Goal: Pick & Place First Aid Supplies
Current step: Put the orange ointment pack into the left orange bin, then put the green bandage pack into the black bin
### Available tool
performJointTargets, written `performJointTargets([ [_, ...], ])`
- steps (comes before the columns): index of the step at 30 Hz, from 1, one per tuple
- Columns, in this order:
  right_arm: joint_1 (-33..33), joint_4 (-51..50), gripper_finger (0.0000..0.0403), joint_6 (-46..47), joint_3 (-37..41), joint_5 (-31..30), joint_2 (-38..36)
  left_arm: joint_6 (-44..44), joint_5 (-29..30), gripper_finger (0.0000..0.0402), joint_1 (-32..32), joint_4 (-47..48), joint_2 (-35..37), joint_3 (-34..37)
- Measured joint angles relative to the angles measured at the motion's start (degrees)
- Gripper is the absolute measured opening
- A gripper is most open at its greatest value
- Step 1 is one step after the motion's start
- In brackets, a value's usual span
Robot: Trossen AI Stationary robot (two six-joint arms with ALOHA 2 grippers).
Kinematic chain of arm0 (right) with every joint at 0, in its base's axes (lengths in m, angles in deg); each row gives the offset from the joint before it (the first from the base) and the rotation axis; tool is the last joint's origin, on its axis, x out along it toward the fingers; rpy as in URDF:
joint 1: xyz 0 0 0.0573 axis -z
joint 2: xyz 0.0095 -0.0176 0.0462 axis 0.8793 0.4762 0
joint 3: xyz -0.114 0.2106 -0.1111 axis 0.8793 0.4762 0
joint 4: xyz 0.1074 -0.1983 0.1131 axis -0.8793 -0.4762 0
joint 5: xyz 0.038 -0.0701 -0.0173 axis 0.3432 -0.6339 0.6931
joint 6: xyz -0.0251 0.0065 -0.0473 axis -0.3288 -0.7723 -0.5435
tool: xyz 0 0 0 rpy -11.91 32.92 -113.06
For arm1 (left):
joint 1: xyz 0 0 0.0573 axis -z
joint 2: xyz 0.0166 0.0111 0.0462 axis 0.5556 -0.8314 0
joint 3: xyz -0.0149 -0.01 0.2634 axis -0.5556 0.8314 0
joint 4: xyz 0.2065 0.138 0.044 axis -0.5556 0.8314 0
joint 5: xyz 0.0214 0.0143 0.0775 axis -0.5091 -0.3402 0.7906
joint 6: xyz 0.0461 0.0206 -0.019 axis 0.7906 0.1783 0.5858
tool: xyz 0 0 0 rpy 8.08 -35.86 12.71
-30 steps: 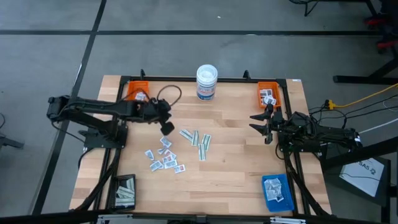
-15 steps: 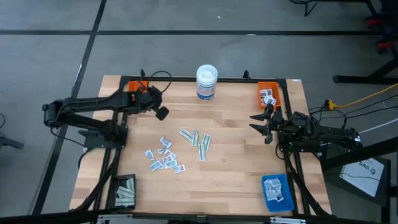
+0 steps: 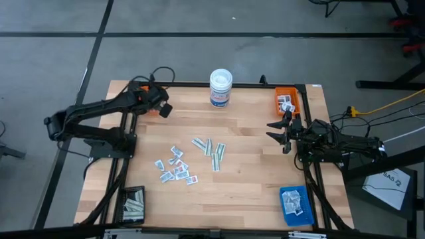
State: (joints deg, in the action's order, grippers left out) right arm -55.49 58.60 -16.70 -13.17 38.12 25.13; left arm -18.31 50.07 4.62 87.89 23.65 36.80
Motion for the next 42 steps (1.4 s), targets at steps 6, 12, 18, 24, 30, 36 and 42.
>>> performJointTargets([
  [6, 0.0, 0.0, 0.0191, 0.0, 0.0, 0.0, 0.0, 1.1, -0.1, 0.0002, -7.0, 0.8, 0.0, 0.0],
  [12, 0.0, 0.0, 0.0191, 0.0, 0.0, 0.0, 0.0, 1.2, 0.3, 0.0002, -12.7, 0.7, 0.0, 0.0],
  [18, 0.0, 0.0, 0.0191, 0.0, 0.0, 0.0, 0.0, 3.7, 0.3, 0.0019, -15.4, 0.7, -1.2, 0.0],
  [24, 0.0, 0.0, 0.0191, 0.0, 0.0, 0.0, 0.0, 2.6, 3.1, 0.0075, -16.3, 0.6, -4.4, 0.0],
  [30, 0.0, 0.0, 0.0191, -0.1, 0.0, 0.0, 0.0, 2.9, 3.1, 0.0123, -15.8, -0.1, -6.9, 0.0],
  [36, 0.0, 0.0, 0.0191, 0.0, 0.0, 0.0, 0.0, 6.1, 3.3, 0.0134, -11.8, -5.6, -5.8, 0.0],
  [42, 0.0, 0.0, 0.0191, -0.1, 0.0, 0.0, 0.0, 8.4, 3.3, 0.013, -6.6, -11.3, -4.2, 0.0],
])
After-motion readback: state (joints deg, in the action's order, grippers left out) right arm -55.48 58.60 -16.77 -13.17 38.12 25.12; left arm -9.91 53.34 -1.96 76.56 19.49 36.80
